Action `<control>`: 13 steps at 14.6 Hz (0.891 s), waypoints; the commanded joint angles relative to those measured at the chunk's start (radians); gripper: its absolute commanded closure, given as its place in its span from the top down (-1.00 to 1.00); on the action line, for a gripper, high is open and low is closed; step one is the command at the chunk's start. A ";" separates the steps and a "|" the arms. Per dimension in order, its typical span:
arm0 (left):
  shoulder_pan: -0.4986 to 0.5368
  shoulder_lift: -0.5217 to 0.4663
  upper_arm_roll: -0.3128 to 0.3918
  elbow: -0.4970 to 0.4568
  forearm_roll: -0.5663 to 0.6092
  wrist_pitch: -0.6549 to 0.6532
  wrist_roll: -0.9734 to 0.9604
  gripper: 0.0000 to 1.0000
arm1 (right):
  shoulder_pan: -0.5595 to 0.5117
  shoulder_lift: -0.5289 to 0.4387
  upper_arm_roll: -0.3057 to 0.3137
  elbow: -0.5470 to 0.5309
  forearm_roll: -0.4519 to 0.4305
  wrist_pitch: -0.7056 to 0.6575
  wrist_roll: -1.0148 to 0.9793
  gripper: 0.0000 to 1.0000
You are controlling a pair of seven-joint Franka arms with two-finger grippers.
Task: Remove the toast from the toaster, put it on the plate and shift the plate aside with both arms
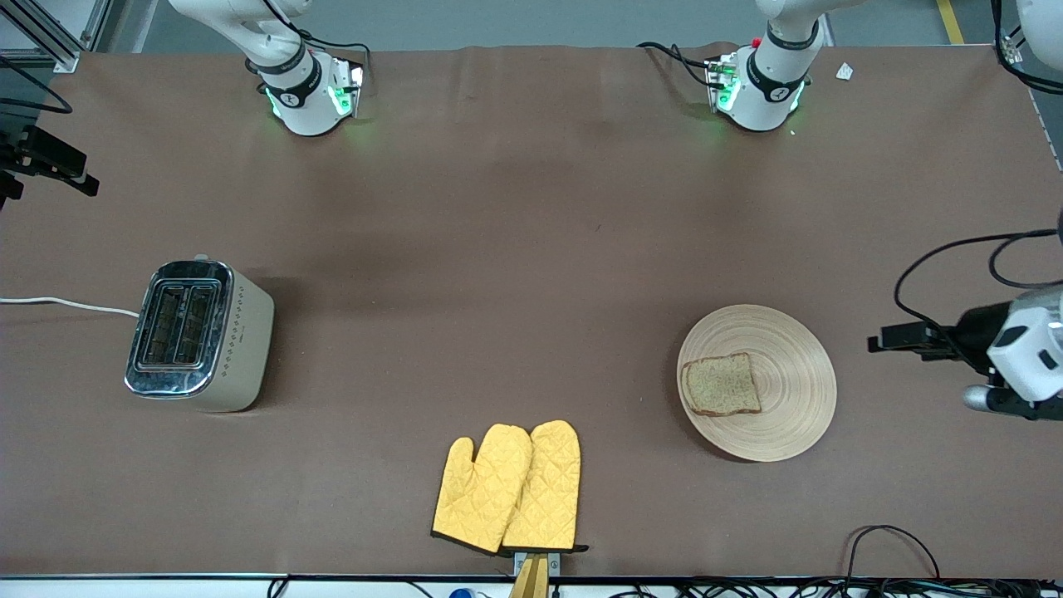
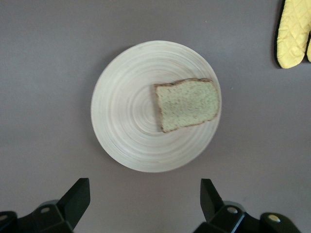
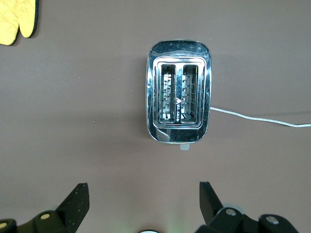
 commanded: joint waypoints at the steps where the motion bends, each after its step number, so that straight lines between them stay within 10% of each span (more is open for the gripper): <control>1: -0.086 -0.072 0.010 -0.028 0.076 -0.032 -0.143 1.00 | 0.034 -0.001 0.000 0.004 -0.026 -0.005 0.004 1.00; 13: -0.190 -0.328 0.024 -0.034 0.133 -0.214 -0.375 1.00 | 0.001 -0.003 -0.008 0.004 -0.032 0.023 -0.001 1.00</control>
